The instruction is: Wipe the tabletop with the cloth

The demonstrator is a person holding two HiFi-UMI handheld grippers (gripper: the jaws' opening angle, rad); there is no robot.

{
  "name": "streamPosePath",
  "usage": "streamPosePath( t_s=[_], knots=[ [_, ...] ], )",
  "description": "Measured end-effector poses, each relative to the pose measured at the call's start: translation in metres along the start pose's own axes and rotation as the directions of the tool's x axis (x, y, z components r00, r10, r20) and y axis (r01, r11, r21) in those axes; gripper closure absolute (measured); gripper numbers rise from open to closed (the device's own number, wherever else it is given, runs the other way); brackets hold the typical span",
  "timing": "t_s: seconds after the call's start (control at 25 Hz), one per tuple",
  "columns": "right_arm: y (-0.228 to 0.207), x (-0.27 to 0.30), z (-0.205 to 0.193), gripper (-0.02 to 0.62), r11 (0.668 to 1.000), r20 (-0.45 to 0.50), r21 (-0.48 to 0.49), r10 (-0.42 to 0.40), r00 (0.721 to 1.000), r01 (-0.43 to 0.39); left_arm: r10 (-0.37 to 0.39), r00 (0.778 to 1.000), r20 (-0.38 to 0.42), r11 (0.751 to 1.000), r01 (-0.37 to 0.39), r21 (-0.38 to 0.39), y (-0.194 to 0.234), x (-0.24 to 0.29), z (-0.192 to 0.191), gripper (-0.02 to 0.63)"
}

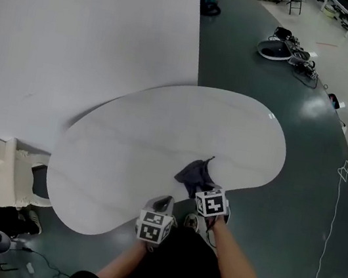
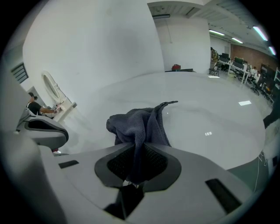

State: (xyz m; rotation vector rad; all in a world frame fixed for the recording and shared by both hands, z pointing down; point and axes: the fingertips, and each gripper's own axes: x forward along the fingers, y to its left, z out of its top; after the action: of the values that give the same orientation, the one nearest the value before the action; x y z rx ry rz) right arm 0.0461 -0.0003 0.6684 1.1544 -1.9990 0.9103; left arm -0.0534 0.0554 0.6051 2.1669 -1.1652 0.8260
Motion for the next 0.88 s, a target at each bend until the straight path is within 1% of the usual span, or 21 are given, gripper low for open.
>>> streamPosePath(
  t_s=[0.12, 0.28, 0.36, 0.44, 0.68, 0.76, 0.88],
  knots=[
    [-0.013, -0.005, -0.005, 0.552, 0.999, -0.010, 0.022, -0.039, 0.999, 0.039, -0.028, 1.000, 0.008, 0.999, 0.028, 0.015, -0.005, 0.001, 0.004, 0.600],
    [-0.022, -0.008, -0.004, 0.552, 0.994, -0.009, 0.053, -0.098, 0.995, 0.098, -0.057, 0.998, 0.021, 0.998, 0.057, 0.027, 0.000, -0.002, 0.008, 0.600],
    [-0.029, -0.011, -0.005, 0.552, 0.991, -0.009, 0.065, -0.115, 0.993, 0.116, -0.066, 0.997, 0.026, 0.998, 0.066, 0.026, 0.000, -0.001, 0.010, 0.600],
    [-0.042, -0.018, -0.006, 0.552, 0.989, -0.002, 0.073, -0.127, 0.992, 0.127, -0.070, 0.997, 0.031, 0.997, 0.069, 0.042, -0.010, 0.003, 0.015, 0.600],
    [-0.099, -0.042, -0.018, 0.552, 0.981, 0.018, 0.114, -0.160, 0.987, 0.157, -0.060, 0.997, 0.043, 0.996, 0.057, 0.067, -0.043, 0.019, 0.031, 0.600],
    [-0.114, -0.047, -0.019, 0.552, 0.982, 0.022, 0.112, -0.158, 0.987, 0.155, -0.037, 0.998, 0.057, 0.998, 0.034, 0.050, -0.048, 0.025, 0.038, 0.600],
    [-0.137, -0.057, -0.020, 0.552, 0.985, 0.028, 0.099, -0.142, 0.989, 0.139, 0.004, 0.998, 0.069, 1.000, -0.004, -0.004, -0.064, 0.036, 0.046, 0.600]
  ],
)
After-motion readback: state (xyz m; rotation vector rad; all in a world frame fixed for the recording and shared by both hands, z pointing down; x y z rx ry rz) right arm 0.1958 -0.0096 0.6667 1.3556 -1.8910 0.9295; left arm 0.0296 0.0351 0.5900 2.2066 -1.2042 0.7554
